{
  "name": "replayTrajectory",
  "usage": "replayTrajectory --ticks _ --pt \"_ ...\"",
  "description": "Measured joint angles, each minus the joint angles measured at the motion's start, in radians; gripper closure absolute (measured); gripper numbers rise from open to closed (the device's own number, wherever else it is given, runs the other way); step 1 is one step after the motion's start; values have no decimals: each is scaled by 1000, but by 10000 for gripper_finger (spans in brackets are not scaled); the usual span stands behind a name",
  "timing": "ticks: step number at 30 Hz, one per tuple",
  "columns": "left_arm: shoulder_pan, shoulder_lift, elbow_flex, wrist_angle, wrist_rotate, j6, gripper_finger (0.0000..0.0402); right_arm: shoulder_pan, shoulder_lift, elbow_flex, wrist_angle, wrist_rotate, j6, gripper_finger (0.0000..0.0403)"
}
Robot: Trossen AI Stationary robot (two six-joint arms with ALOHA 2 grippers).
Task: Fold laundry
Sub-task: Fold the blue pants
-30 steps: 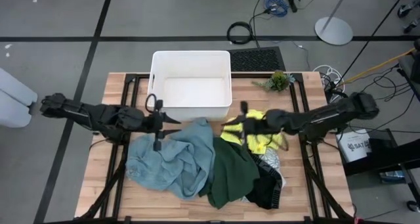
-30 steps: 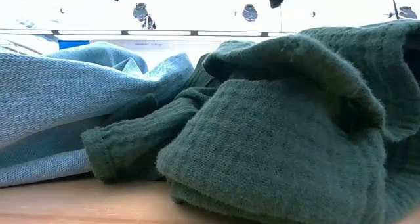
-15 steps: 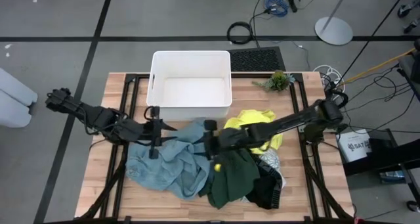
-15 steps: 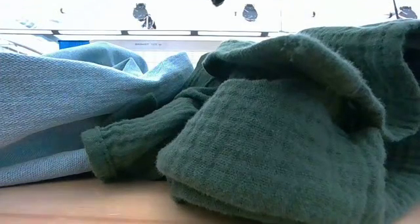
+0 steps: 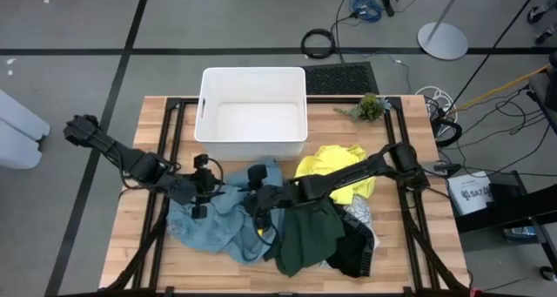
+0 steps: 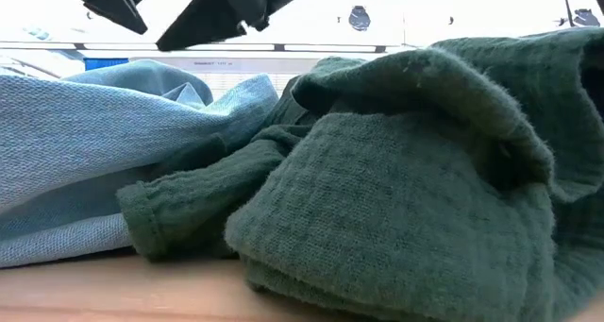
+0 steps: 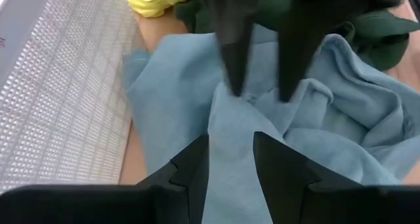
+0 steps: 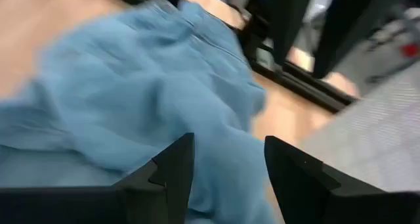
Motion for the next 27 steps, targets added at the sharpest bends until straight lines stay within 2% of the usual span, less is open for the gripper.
replayTrajectory --ticks 13,16,21,24,27 --pt "-7 0 0 57 -5 1 272 -2 55 26 -23 22 -24 239" --pt "-7 0 0 67 -5 5 272 -3 55 26 -41 24 -15 273" --pt "-7 0 0 83 -5 10 272 -3 54 27 -82 23 -20 384" --pt "-7 0 0 83 -5 10 272 3 41 27 -105 24 -45 392" --pt "-7 0 0 83 -5 10 272 11 15 62 -216 32 -61 400"
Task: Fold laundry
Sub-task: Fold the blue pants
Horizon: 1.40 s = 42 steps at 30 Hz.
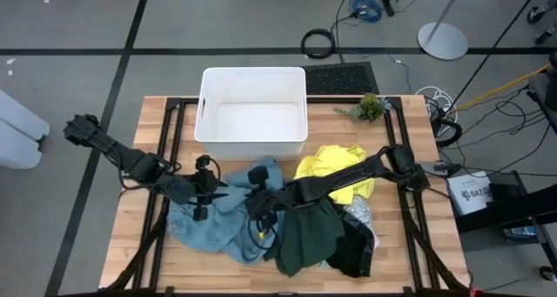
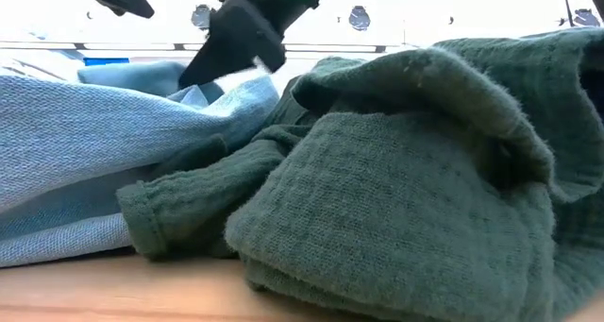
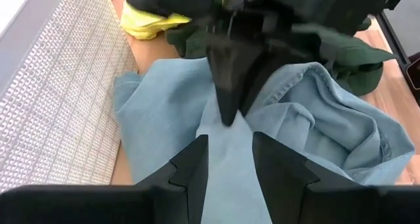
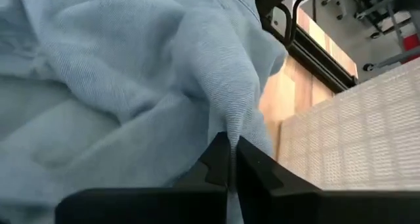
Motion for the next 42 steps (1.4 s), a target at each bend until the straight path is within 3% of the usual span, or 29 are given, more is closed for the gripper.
replayTrajectory --ticks 5,8,11,15,18,24,28,31,37,42 --pt "0 0 0 -1 0 -1 272 32 -51 146 -365 41 100 401" --pt "0 4 0 0 0 -2 272 60 -55 278 -654 30 278 402" --pt "0 13 0 0 0 -2 272 86 -58 378 -903 -51 508 402" --pt "0 36 0 -1 0 -13 272 129 -56 402 -1120 -111 781 402" --pt "0 62 0 -2 7 -68 272 171 -56 387 -1227 -111 868 403" --pt "0 133 0 -17 176 -258 272 215 -56 380 -1237 -85 893 403" --pt "-8 205 0 -19 252 -195 272 208 -56 380 -1210 -85 889 403" --pt "-7 266 0 -17 254 -113 272 200 -56 380 -1190 -85 890 403" --pt "31 379 0 18 137 -53 272 201 -56 380 -1175 -86 906 397" --pt "78 443 0 81 183 -82 272 201 -56 380 -1168 -88 916 395"
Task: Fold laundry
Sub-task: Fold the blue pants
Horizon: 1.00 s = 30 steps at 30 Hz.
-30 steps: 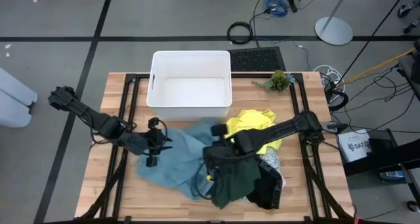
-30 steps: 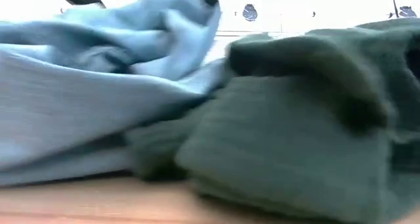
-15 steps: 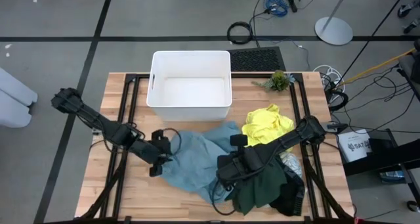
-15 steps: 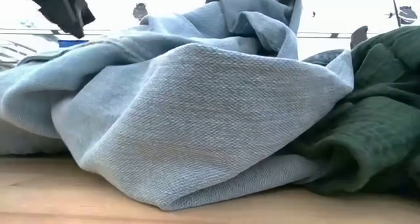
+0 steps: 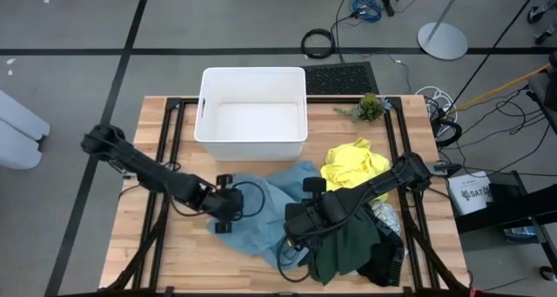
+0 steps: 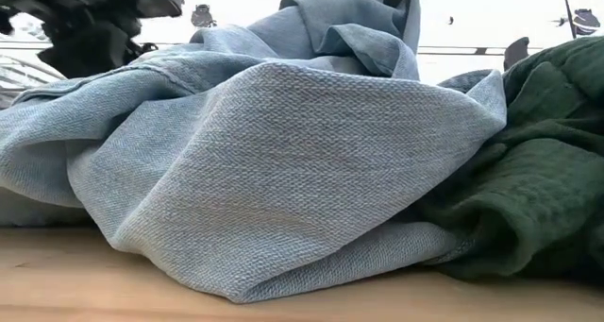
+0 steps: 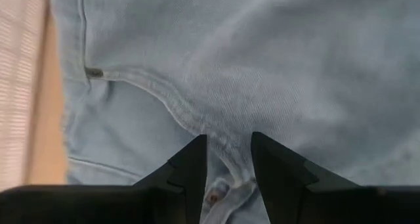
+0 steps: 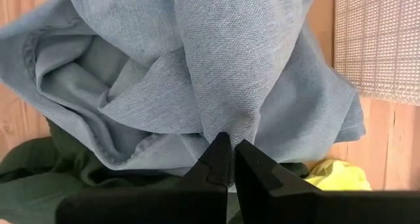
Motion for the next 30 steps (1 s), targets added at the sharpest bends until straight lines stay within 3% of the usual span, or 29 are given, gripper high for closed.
replayTrajectory --ticks 6,14,17,22,30 --pt "70 57 0 39 103 -81 272 0 0 0 5 0 0 395" --pt "118 185 2 57 148 7 274 -1 1 0 11 1 -4 394" --pt "115 225 6 60 144 58 297 -1 1 0 9 0 -26 394" --pt "106 241 4 75 115 79 384 0 1 0 -8 -4 -67 394" --pt "102 192 -2 56 51 84 397 0 -41 0 -19 -2 -58 394"
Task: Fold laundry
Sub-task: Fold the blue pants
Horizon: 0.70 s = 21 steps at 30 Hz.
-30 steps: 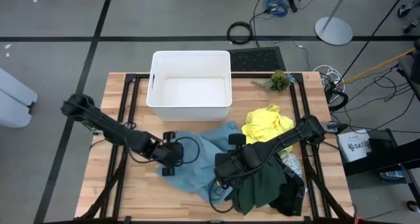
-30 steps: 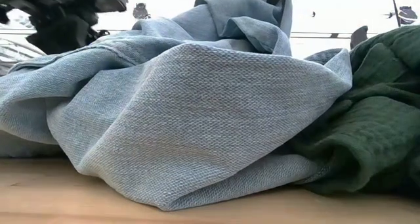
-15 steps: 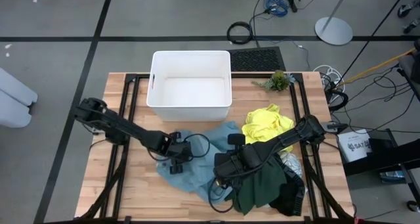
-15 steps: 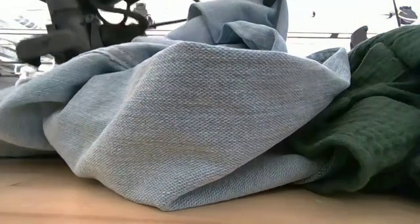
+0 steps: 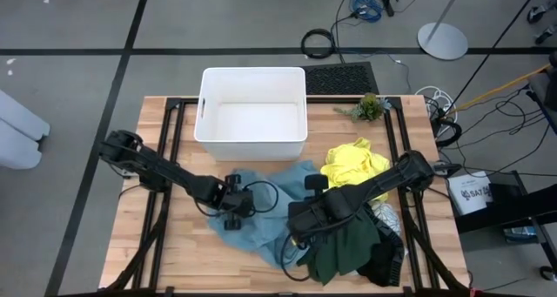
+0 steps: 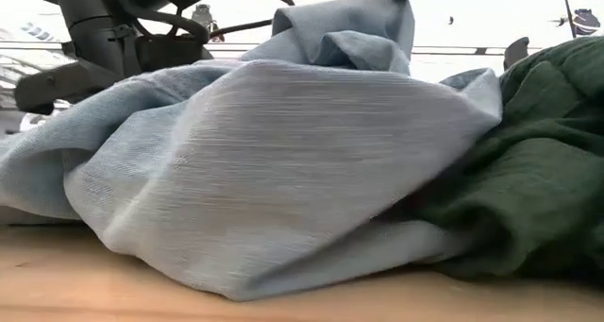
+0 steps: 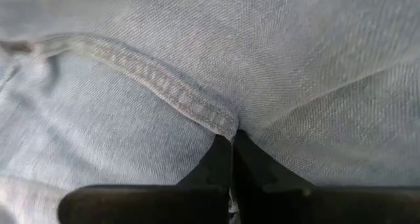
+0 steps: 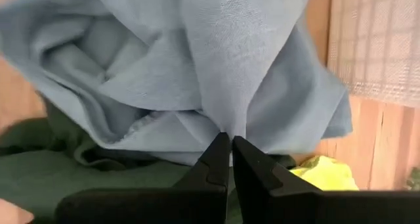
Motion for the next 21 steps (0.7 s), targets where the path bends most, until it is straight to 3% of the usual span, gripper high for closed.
replayTrajectory --ticks 6,9,17,21 --pt "0 -64 -1 -63 -56 -10 398 5 -55 0 115 15 -31 394" --pt "-10 -113 1 -101 -78 -32 399 18 -81 0 130 94 -47 394" --pt "-92 -293 71 -151 -188 -11 400 88 -114 0 144 511 -122 394" --pt "-160 -377 106 -116 -193 45 400 110 -114 0 119 725 -116 394"
